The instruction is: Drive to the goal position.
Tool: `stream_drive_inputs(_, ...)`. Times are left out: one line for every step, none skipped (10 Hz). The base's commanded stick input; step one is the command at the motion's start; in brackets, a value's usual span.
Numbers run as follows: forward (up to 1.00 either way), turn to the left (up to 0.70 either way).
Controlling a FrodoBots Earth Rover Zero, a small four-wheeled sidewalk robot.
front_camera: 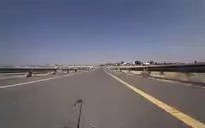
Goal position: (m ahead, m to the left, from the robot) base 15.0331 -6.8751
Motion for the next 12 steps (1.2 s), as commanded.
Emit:
stream_drive_inputs(1.00,0.00)
stream_drive_inputs(1.00,0.00)
stream_drive_inputs(1.00,0.00)
stream_drive_inputs(1.00,0.00)
stream_drive_inputs(1.00,0.00)
stream_drive_inputs(1.00,0.00)
stream_drive_inputs(1.00,0.00)
stream_drive_inputs(1.00,0.00)
stream_drive_inputs(1.00,0.00)
stream_drive_inputs(1.00,0.00)
stream_drive_inputs(1.00,0.00)
stream_drive_inputs(1.00,0.00)
